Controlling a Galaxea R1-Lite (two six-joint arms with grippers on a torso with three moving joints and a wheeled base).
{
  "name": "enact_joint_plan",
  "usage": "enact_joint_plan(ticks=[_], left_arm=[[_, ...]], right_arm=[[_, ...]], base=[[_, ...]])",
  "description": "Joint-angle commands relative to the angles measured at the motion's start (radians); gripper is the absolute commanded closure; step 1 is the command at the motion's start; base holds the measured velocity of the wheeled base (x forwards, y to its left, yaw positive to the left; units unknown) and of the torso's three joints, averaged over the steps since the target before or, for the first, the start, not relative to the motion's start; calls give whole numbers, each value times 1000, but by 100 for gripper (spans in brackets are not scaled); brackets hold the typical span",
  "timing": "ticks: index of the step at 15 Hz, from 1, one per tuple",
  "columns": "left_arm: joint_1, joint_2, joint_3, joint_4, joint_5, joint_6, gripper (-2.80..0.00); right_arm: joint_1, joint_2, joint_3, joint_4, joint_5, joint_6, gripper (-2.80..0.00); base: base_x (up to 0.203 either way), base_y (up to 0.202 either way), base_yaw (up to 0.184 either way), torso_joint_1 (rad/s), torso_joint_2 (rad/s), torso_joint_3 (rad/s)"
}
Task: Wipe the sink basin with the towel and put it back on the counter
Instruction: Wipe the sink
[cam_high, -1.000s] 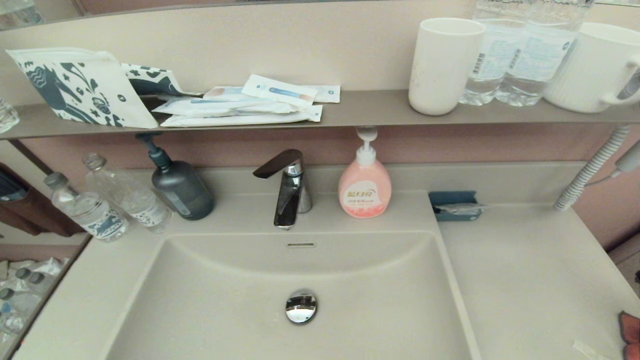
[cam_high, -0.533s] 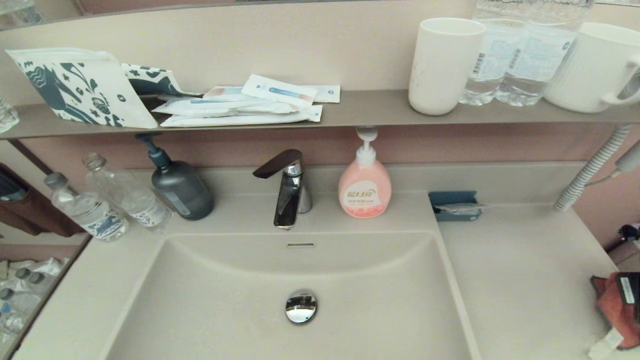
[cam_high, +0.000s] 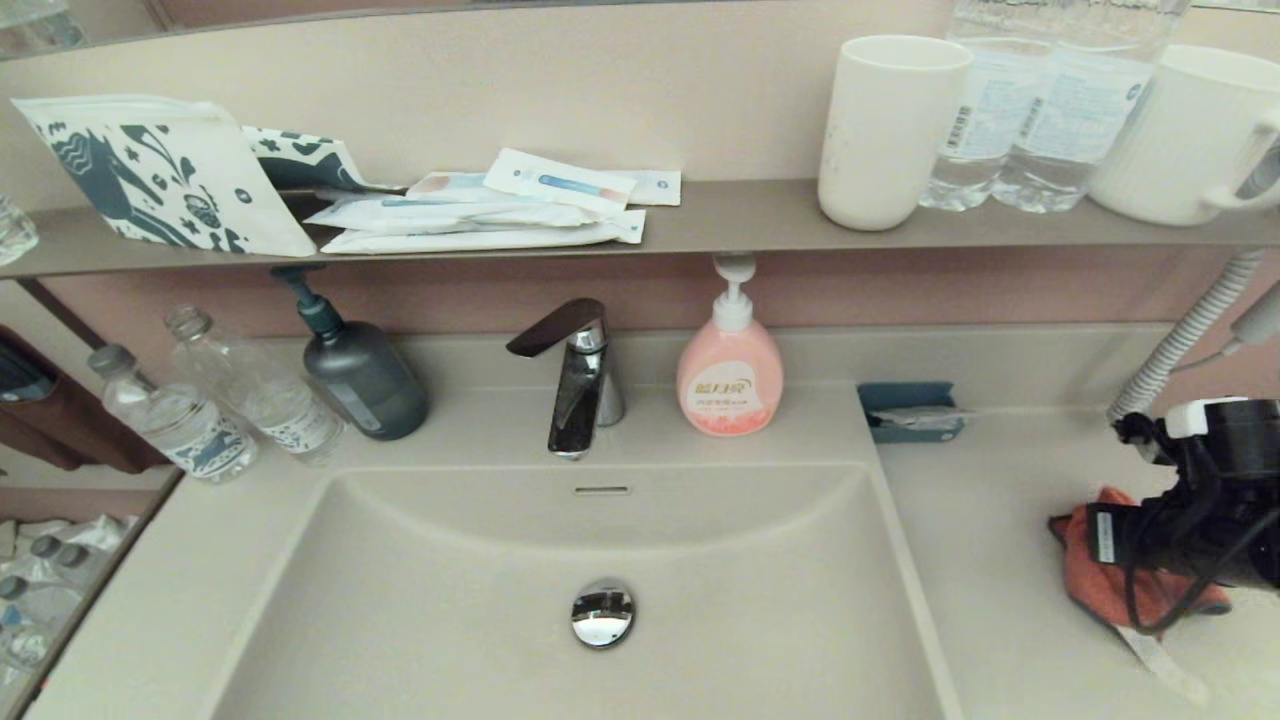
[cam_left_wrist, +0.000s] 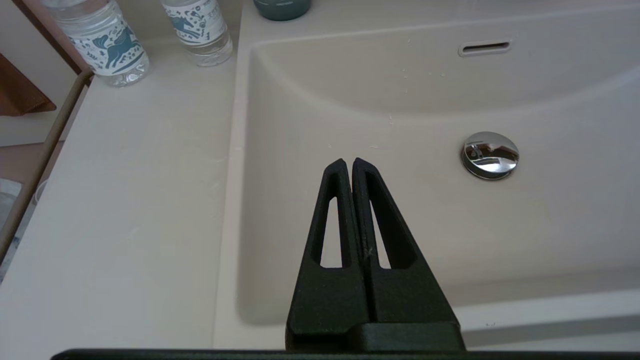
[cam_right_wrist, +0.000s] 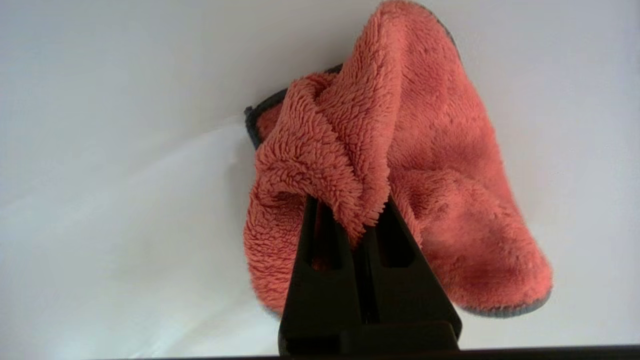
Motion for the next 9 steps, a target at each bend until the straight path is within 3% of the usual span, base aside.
enact_joint_plan(ticks=[1, 6, 7, 9], left_arm=[[1, 1, 0, 0, 0, 0, 0], [0, 1, 0, 0, 0, 0, 0], [1, 1, 0, 0, 0, 1, 0], [1, 1, 0, 0, 0, 0, 0]], right_arm=[[91, -38, 6, 21, -2, 26, 0], [286, -125, 21, 246, -4, 144, 0], [294, -150, 40, 300, -5, 138, 0], [273, -194, 73, 452, -17, 36, 0]], base=[[0, 0, 0, 0, 0, 0], [0, 0, 0, 0, 0, 0], [0, 0, 0, 0, 0, 0], [0, 0, 0, 0, 0, 0]])
